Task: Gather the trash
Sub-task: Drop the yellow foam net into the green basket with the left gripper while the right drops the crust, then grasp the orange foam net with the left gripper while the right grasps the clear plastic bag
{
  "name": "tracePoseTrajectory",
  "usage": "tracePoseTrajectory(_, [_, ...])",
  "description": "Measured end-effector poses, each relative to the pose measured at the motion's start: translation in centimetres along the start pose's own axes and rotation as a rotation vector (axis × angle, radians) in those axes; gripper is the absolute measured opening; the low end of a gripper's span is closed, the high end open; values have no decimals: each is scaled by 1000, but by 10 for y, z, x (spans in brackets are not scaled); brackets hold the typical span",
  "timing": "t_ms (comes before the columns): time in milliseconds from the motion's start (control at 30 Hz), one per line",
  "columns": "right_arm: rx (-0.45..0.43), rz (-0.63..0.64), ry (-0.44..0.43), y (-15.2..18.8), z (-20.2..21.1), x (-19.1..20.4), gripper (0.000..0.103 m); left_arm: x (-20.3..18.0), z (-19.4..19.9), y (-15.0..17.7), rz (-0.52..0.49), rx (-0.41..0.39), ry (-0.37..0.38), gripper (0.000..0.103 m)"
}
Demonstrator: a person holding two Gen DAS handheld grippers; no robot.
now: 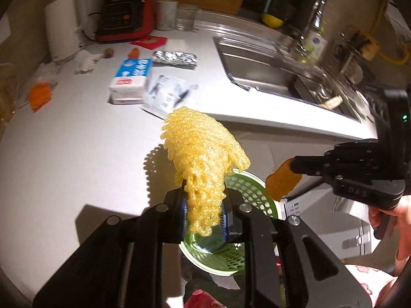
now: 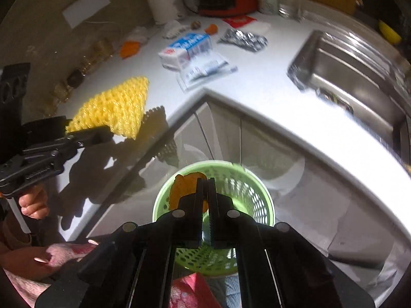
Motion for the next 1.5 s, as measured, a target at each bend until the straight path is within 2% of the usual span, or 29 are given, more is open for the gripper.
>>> tracePoseTrajectory(300, [64,-20,36,30,-47,-3,7,-23,-12,16,-51,38,9,19])
tracePoseTrajectory(367, [82,-25,32,35,-55,-5,19,-25,-12,18,-49,42,10,19])
tracePoseTrajectory(400, [88,-30,31,36,-57,-6,36,-25,-13,18,-48,44,10,19])
tracePoseTrajectory(433, [85,-36,35,39,-57,-8,48,-25,-14,19,-47,47,9,19])
tracePoseTrajectory(500, [72,-44,42,39,-53,-10,53,-27,-16,21,-47,53,9,19])
tracePoseTrajectory(567, [56,-55,51,34,-47,-14,64,-29,-17,23,-49,60,11,19])
tracePoseTrajectory(700, [4,-112,98,27,-28,-29,92,-34,-26,25,-67,81,17,19])
tracePoseTrajectory(733, [-12,-128,113,26,-23,-33,95,-38,-28,25,-78,88,20,19])
tracePoseTrajectory(833, [-53,-157,164,23,-5,-45,98,-50,-39,28,-120,115,35,21])
tracePoseTrajectory(900, [-77,-165,195,22,6,-51,100,-58,-49,30,-147,156,57,35])
tracePoseTrajectory(967, [-93,-175,211,19,11,-58,100,-67,-58,33,-168,192,55,80])
tracePoseTrajectory(1067, [-105,-198,213,18,18,-66,100,-75,-62,35,-197,194,53,90])
tracePoseTrajectory(1233, [-97,-219,211,19,18,-72,100,-76,-60,30,-200,191,38,95])
tracePoseTrajectory(1500, [-103,-216,203,13,20,-71,100,-48,-43,10,-70,135,49,95])
Point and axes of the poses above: each gripper's, at about its wrist camera, not at the fingertips, and z roughly against the way its jaws point, x to its left, y to its underside, the point moved 3 cm from there along -z, roughly the way its jaws point, and after that the axes turned 10 degrees about x, right-handed, at the moved point
